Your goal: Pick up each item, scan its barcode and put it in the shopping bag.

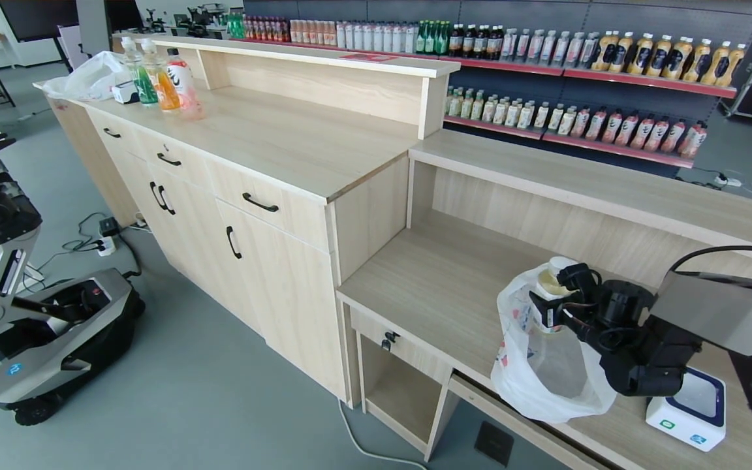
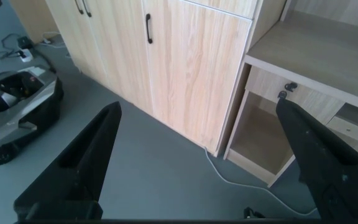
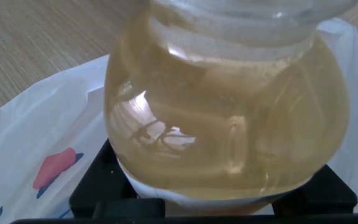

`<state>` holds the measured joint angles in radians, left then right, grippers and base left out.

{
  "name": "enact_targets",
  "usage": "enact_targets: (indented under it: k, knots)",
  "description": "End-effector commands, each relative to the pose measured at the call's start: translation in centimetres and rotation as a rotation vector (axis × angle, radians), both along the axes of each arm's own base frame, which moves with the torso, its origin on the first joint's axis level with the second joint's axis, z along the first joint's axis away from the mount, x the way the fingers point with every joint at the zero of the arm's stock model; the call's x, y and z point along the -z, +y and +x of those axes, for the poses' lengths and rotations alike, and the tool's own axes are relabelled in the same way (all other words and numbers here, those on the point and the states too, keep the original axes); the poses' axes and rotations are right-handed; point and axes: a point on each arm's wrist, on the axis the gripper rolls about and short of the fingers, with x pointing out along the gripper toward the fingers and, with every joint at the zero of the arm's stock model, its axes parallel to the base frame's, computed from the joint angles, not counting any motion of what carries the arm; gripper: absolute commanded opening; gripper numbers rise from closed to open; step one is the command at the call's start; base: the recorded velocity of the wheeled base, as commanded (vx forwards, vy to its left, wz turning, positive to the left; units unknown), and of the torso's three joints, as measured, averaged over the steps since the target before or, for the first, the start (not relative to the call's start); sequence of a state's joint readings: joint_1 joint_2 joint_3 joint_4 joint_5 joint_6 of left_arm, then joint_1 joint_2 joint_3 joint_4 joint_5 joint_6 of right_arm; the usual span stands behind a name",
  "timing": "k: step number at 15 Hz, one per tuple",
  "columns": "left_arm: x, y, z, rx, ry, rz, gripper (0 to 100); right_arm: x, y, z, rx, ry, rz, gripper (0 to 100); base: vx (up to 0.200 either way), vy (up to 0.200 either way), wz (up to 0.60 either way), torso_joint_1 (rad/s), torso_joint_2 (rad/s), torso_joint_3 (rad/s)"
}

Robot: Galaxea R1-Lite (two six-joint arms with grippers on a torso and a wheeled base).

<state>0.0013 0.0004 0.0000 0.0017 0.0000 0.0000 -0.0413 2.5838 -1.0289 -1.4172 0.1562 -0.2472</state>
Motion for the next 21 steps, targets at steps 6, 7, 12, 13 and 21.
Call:
enact_targets:
  k: [6,7,12,13,21]
  knots:
    - [0.0,0.0,0.0,0.000,-0.001,0.000,100,-1.8,-0.1,-0.3,0.001,-0.043,0.005,100,0.000,0.000,0.00,0.000,0.00,0.000]
    - [0.0,0.0,0.0,0.000,-0.001,0.000,100,-3.0,-0.1,-0.4,0.001,-0.060,0.004,100,0.000,0.000,0.00,0.000,0.00,0.000]
    - [0.0,0.0,0.0,0.000,-0.001,0.000,100,-12.2,0.1,-6.6,0.008,-0.055,-0.050,100,0.000,0.000,0.00,0.000,0.00,0.000]
    - [0.0,0.0,0.0,0.000,-0.001,0.000,100,-15.2,-0.9,-9.5,0.036,-0.055,-0.075,100,0.000,0.000,0.00,0.000,0.00,0.000]
    - [0.0,0.0,0.0,0.000,-0.001,0.000,100,-25.7,-5.1,-23.5,0.440,-0.101,-0.176,100,0.000,0.000,-0.30,0.000,0.00,0.002]
